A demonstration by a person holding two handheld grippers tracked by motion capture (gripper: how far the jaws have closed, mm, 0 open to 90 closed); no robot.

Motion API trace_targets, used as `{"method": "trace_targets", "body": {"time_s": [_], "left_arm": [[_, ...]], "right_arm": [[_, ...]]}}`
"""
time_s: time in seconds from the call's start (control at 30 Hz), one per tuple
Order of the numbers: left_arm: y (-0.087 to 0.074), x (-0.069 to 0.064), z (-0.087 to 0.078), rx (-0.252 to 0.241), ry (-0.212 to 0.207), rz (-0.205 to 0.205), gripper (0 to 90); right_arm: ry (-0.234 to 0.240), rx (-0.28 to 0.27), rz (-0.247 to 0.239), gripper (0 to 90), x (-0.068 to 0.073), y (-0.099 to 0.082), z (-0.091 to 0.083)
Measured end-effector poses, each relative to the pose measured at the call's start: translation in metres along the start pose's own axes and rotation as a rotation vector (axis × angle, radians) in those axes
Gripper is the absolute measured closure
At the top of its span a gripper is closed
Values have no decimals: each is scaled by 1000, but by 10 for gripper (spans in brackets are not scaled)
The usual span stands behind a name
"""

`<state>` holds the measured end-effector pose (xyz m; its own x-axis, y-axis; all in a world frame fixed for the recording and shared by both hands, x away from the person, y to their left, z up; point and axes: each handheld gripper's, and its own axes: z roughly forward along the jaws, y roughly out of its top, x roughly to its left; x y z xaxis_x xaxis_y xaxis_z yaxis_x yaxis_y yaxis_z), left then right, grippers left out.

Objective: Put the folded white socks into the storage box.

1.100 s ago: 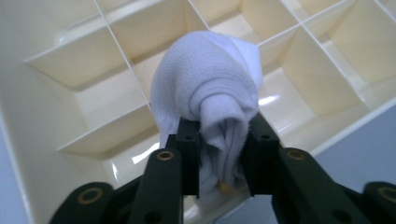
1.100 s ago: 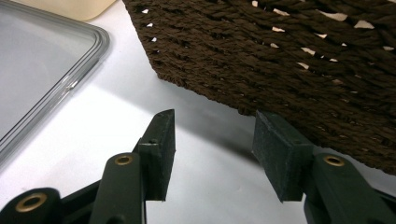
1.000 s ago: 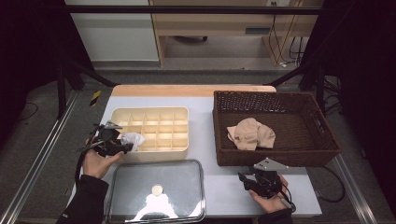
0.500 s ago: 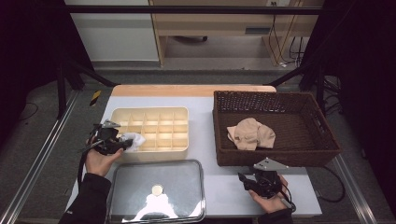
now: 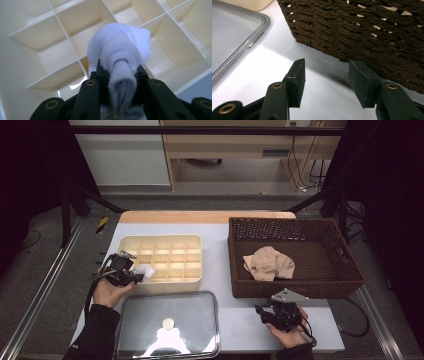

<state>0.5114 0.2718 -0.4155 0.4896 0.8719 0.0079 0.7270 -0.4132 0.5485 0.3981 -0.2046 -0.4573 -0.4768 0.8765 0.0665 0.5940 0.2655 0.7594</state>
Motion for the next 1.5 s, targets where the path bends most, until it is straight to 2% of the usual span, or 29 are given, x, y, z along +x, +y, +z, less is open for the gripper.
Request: {"method": "trace_targets", "body": {"time_s": [0.07, 0.23, 0.33, 0.4, 0.57, 0.77, 0.83, 0.9, 1.0, 1.07, 1.2, 1.27, 1.4, 1.5], "left_arm": [[0, 0, 1, 5, 0, 3, 726], [0, 0, 3, 14, -7, -4, 728], [2, -3, 4, 31, 14, 10, 728], [5, -5, 6, 61, 28, 26, 729], [6, -1, 8, 81, -10, 8, 731], [12, -1, 12, 134, -11, 24, 728], [10, 0, 12, 115, -13, 20, 724], [6, 1, 9, 75, -11, 11, 715], [-1, 4, 3, -4, -38, -30, 682], [-3, 3, 1, -42, -22, -17, 634], [0, 4, -7, -101, 20, -22, 494], [1, 5, -8, -137, 9, -23, 465], [8, 6, 0, -162, 16, -60, 439], [10, 3, 7, -147, 31, -67, 509]], "right_arm": [[1, 0, 8, 486, 0, 1, 0], [1, 3, -8, 488, 2, 1, 2], [1, 6, -7, 488, 2, 2, 3], [2, 9, -9, 488, 2, 2, 4], [5, 11, -5, 488, 4, 3, 4], [9, 21, -13, 488, 4, 3, 6], [10, 24, -17, 487, 5, 2, 6], [12, 25, -14, 485, 6, 2, 6], [13, 23, -19, 482, 5, 2, 6], [13, 26, -13, 479, 5, 2, 7], [15, 26, -12, 473, 4, 1, 7], [13, 23, -14, 472, 4, 1, 6], [15, 21, -12, 470, 3, 1, 6], [18, 22, -13, 470, 4, 1, 6]]}}
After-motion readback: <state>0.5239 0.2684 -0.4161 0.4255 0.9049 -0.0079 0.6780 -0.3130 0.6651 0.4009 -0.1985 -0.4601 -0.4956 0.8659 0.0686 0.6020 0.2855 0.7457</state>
